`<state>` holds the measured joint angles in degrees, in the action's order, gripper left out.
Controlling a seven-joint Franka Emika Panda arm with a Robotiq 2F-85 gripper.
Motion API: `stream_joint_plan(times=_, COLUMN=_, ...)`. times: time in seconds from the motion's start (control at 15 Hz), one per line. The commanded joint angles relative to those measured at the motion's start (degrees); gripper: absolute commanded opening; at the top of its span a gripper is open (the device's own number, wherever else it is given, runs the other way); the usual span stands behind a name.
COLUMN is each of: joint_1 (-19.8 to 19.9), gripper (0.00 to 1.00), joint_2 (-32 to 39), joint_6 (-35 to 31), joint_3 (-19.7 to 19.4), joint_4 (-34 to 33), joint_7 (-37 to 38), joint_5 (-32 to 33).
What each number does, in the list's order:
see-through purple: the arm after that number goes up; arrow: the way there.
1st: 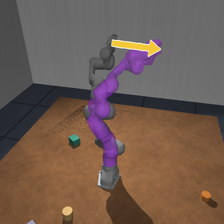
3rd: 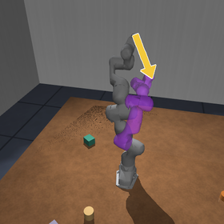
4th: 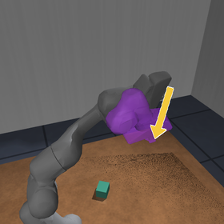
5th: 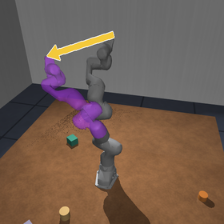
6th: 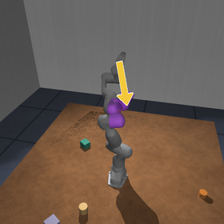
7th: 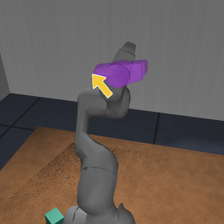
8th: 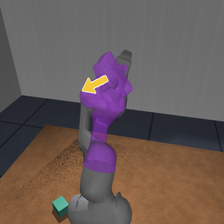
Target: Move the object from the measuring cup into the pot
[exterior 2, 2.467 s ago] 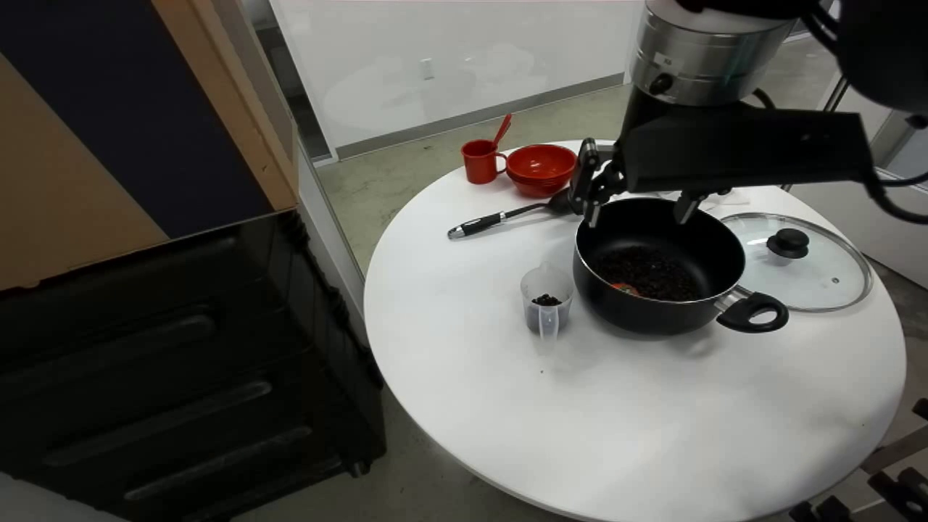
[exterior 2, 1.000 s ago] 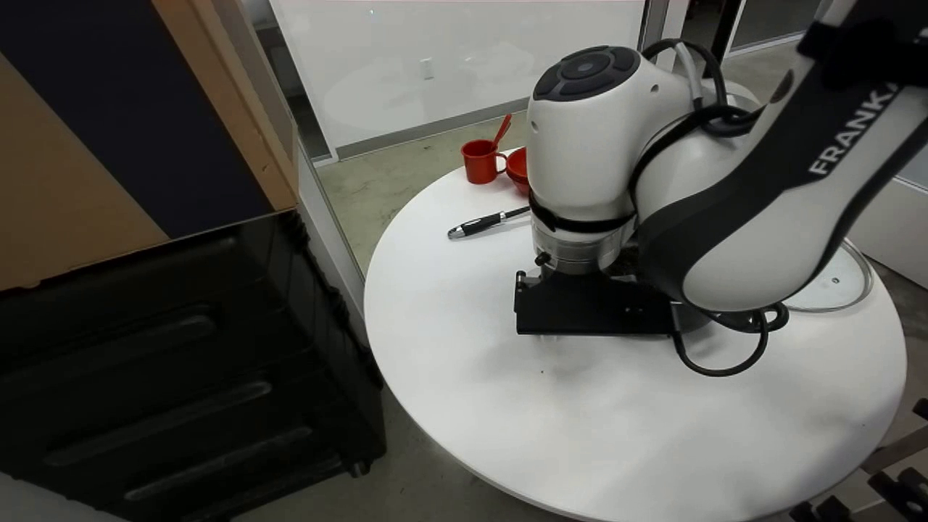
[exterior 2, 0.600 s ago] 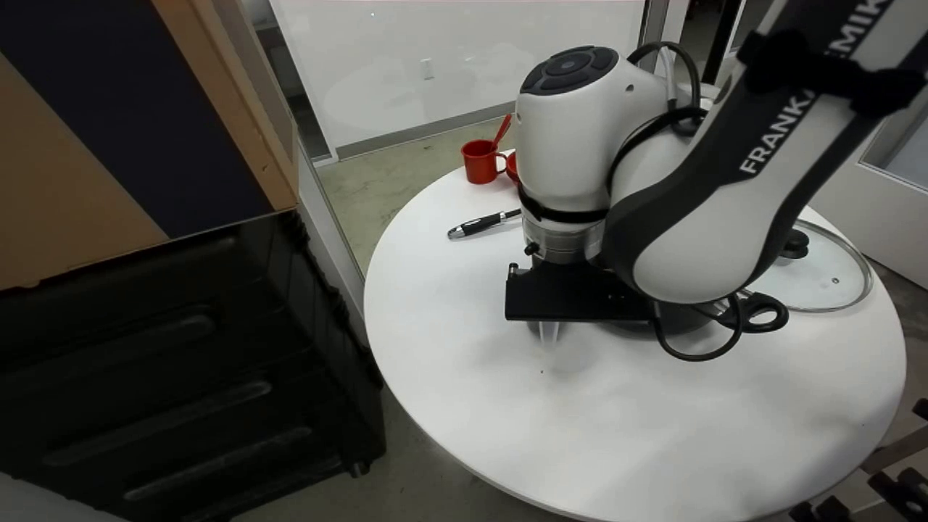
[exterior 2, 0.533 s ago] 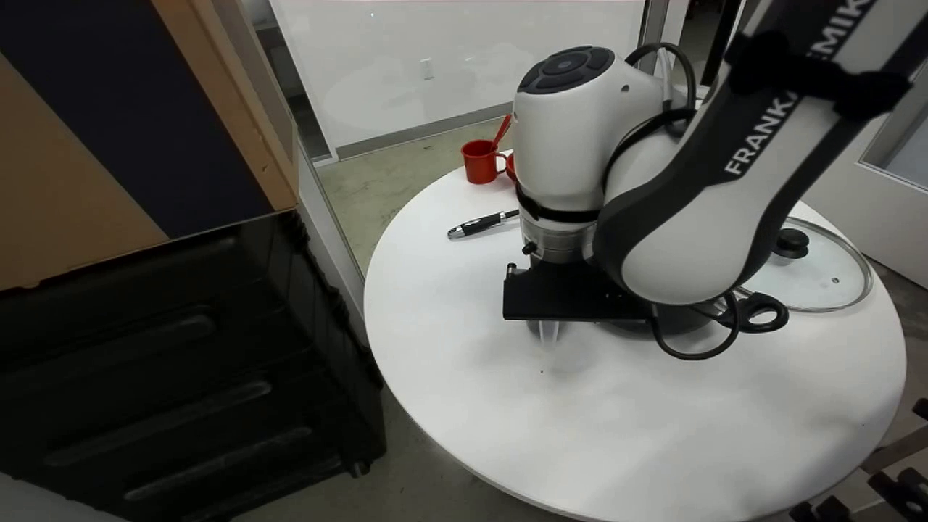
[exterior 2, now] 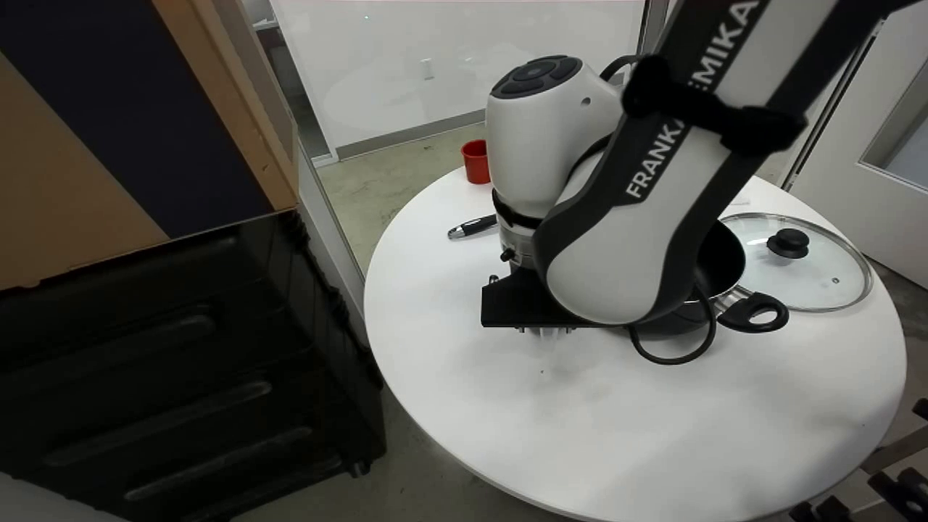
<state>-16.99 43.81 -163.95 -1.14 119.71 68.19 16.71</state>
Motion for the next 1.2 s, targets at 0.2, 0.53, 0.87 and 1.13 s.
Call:
stream_joint_plan(times=0.2, joint_1=-4.08, gripper=0.15, joint_2=0.94, joint_6=-0.17, joint_3=-3.40, joint_4=-1.88, joint_7=-6.08, joint_5=-6.68)
stream_joint_plan(times=0.53, joint_1=-4.16, gripper=0.61, joint_2=0.53, joint_6=0.41, joint_3=-4.02, joint_4=-2.01, joint_7=-8.72, joint_5=-8.97)
stream_joint_plan(times=0.87, joint_1=-4.31, gripper=0.23, joint_2=0.49, joint_6=0.12, joint_3=-4.65, joint_4=-2.27, joint_7=-10.30, joint_5=-10.34)
stream_joint_plan(times=1.13, joint_1=-4.50, gripper=0.06, joint_2=0.40, joint_6=-0.01, joint_3=-4.79, joint_4=-2.26, joint_7=-10.85, joint_5=-10.96)
